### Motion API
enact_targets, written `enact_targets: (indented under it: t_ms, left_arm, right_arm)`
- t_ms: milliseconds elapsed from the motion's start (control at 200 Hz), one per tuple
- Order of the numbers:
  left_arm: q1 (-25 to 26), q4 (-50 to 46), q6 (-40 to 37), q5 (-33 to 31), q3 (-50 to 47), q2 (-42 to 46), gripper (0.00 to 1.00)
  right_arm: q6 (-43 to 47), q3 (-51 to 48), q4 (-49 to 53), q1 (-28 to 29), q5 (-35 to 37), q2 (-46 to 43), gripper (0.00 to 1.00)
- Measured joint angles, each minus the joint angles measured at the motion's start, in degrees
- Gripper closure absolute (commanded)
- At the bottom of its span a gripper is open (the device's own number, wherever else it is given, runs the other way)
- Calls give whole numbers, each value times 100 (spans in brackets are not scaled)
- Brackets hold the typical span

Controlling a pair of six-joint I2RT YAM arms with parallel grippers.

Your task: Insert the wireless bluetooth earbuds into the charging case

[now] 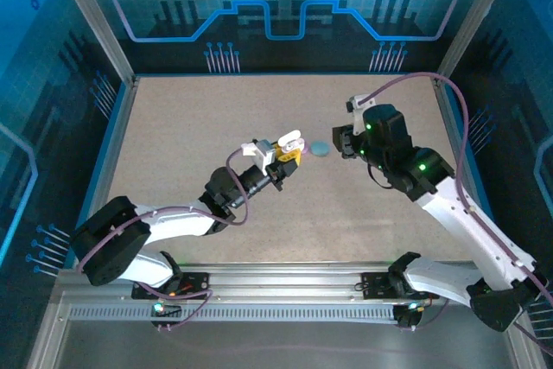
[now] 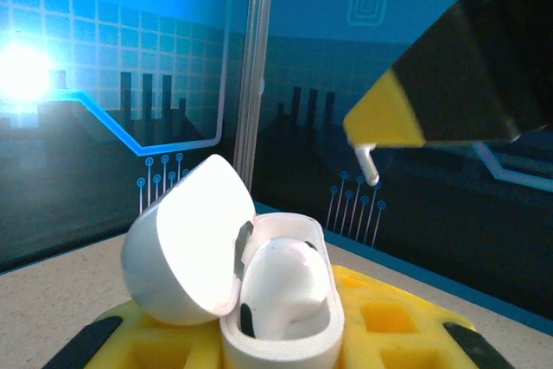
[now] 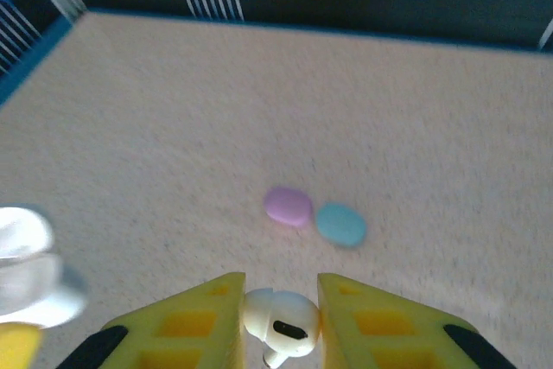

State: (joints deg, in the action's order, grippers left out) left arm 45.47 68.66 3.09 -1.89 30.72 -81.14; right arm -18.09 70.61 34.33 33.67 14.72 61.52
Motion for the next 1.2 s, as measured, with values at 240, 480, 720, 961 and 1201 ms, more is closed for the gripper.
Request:
enact_targets:
  t_ms: [240,480,720,961,1201]
  left_arm:
    - [0,-136,153,127,109,-46,76]
    - [0,-356,258,234,199,-46,75]
    - [0,-529,286,321,225,-33,75]
    - [0,-544,297,323,225,-2,75]
    - [0,-542,302,326,225,0,75]
  right_arm:
    - [496,249,-315,372,-308,179,75]
    - [837,557,-352,623,-595,625,76]
    - [1102,664,-352,728,-688,866,76]
    - [1327,664,-348,732,-686,938,76]
    - [1475,651,-343,732,-769,940,76]
